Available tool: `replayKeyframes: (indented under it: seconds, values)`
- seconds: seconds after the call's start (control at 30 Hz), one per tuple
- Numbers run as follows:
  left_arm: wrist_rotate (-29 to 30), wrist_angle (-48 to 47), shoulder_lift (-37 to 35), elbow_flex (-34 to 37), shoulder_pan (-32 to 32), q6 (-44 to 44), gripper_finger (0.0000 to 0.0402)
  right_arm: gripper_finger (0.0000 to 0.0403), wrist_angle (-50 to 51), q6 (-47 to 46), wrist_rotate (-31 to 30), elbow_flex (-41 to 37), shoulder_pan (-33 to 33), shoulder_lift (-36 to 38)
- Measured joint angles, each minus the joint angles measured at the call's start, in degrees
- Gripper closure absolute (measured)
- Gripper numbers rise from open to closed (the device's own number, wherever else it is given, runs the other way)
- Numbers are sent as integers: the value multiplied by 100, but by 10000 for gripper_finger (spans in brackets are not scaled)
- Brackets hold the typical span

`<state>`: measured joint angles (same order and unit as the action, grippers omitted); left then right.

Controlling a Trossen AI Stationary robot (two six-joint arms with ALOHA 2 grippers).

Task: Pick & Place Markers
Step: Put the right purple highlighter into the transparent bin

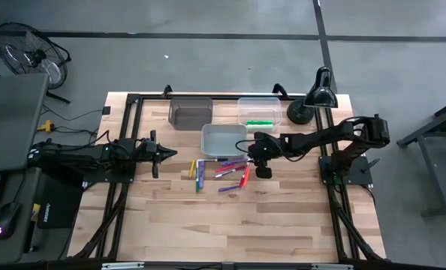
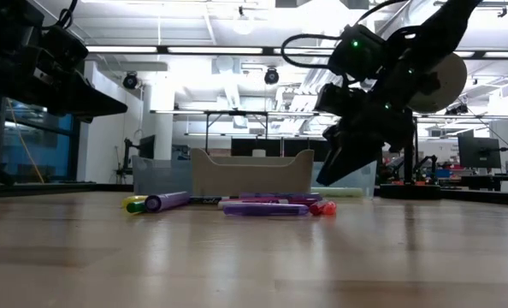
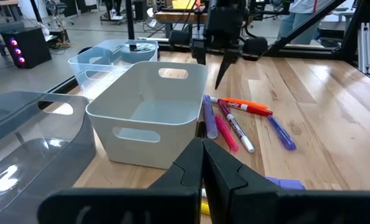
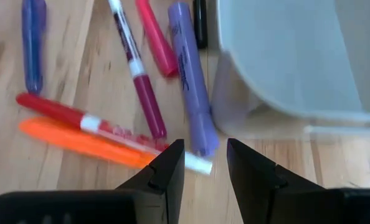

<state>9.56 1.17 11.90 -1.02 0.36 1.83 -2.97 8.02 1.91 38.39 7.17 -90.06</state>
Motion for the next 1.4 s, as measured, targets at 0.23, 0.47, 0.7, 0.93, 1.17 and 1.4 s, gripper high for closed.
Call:
replayKeyframes:
  seconds: [0.23,0.47,0.7,0.93,1.17,1.4]
  values:
    - [0,0,2,0,0,0,401,292,-122,-16,138,2,26,-167]
    - [2,0,1,0,-1,1,401,292,-535,-21,149,2,43,-491]
    - [2,-2,2,2,-2,0,401,292,-636,-25,294,2,43,-603]
    - [2,0,0,2,-2,2,401,292,-650,-53,430,2,43,-603]
    - [4,-2,1,0,-1,2,401,292,-670,-201,499,4,32,-763]
    - [4,0,0,2,-1,2,401,293,-870,-309,554,7,32,-921]
